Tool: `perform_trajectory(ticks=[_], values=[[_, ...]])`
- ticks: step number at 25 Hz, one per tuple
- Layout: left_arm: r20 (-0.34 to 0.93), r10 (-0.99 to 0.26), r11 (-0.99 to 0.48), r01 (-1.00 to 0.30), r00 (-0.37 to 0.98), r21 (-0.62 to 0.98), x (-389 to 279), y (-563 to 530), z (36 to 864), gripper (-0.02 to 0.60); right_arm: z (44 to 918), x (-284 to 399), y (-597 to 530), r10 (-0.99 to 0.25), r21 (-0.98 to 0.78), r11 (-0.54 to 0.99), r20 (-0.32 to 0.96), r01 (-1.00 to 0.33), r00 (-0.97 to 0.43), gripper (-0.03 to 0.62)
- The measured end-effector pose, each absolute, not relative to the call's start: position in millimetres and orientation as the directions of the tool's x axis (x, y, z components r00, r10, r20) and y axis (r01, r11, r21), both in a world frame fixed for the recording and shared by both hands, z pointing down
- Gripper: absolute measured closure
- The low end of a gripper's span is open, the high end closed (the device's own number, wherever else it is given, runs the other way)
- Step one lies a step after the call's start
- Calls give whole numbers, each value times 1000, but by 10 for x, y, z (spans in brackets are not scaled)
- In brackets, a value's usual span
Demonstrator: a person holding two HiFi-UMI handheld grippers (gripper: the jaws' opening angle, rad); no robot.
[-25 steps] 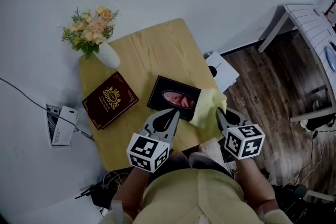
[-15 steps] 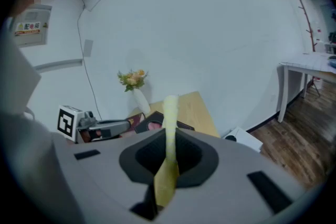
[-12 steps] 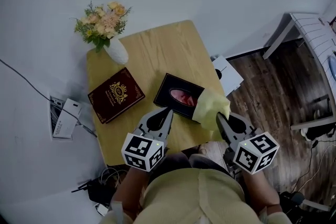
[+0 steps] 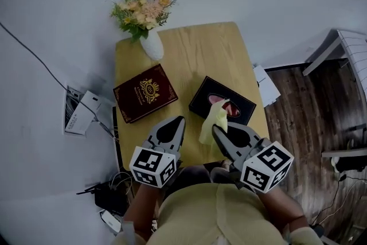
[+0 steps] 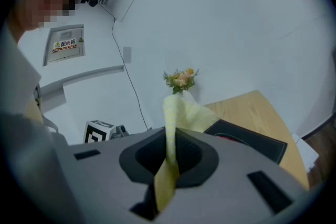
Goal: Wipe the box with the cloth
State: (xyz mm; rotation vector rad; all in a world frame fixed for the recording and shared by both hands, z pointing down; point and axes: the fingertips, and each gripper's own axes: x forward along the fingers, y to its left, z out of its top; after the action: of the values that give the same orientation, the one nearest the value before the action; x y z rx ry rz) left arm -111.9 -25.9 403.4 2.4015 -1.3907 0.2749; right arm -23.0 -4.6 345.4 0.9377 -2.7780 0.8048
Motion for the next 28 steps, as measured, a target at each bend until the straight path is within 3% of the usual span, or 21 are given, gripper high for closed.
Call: perform_trajectory(ticks=[11, 19, 28], values=[[368, -833, -357, -909, 413, 213, -1588, -50, 4164, 560, 4095, -905, -16, -443, -406, 718, 360, -565, -821, 557], [380, -804, -393, -889, 457, 235, -1454, -60, 4271, 560, 4704, -894, -189, -528, -327, 626, 490, -708, -693, 557], [405, -760, -443, -861, 508, 250, -1242, -140, 4447, 560, 5018, -669, -250, -590, -341, 503, 536, -794, -604, 557]])
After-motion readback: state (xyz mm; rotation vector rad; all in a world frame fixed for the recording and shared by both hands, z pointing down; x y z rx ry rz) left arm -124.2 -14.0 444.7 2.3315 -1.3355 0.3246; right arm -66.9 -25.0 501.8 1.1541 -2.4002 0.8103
